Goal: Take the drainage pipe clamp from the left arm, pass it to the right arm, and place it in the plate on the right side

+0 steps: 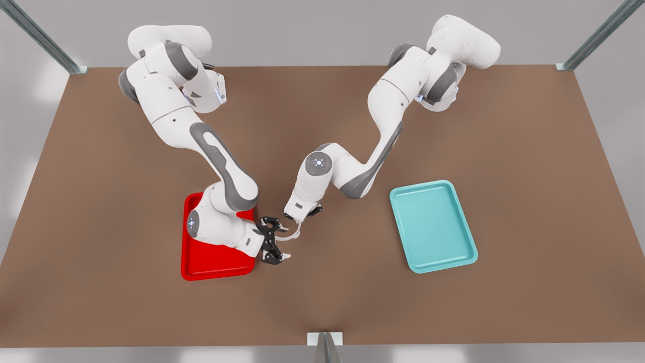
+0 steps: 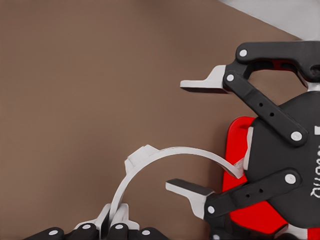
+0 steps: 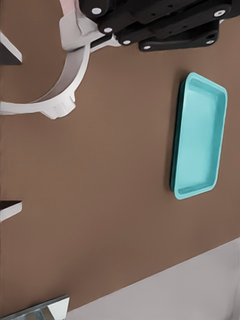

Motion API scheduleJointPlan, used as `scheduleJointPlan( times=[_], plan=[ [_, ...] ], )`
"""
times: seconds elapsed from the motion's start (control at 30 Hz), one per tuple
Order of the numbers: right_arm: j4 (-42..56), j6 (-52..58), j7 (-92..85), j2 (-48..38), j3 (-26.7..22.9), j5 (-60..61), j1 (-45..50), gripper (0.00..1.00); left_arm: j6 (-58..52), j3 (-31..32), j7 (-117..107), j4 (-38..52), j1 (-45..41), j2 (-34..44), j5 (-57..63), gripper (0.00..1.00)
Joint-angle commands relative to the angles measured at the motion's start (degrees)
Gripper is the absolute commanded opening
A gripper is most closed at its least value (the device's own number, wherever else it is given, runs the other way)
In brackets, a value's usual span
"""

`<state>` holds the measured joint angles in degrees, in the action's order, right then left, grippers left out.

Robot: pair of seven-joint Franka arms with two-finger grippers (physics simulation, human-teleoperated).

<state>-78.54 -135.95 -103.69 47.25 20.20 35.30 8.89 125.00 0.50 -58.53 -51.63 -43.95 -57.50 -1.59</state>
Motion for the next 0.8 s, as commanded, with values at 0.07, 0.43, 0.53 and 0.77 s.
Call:
scheduleJointPlan(
  times=[0.07, 0.43, 0.53, 0.77],
  plan=[
    [0.32, -4.50, -7.05, 0.92, 0.01, -0.05, 1.13, 1.00, 0.42, 0.02, 1.22, 0.03, 0.00, 0.10, -0.08, 0.21],
    [0.58, -4.41, -6.00, 0.83, -0.25, 0.39, -0.10, 0.21, -0.54, 0.64, 2.45, -0.05, 1.14, 0.81, -0.61, 1.00],
    [0.84, -3.79, -5.12, 0.74, -0.07, 0.30, -0.89, 0.21, -10.91, 1.08, 2.89, -0.05, 4.57, 5.02, -0.52, 1.00],
    [-0.12, 14.58, -5.82, -2.33, -0.69, -11.65, -17.85, 0.21, -48.70, 5.74, 42.96, -0.14, 32.95, 20.40, -0.35, 1.00]
  ],
)
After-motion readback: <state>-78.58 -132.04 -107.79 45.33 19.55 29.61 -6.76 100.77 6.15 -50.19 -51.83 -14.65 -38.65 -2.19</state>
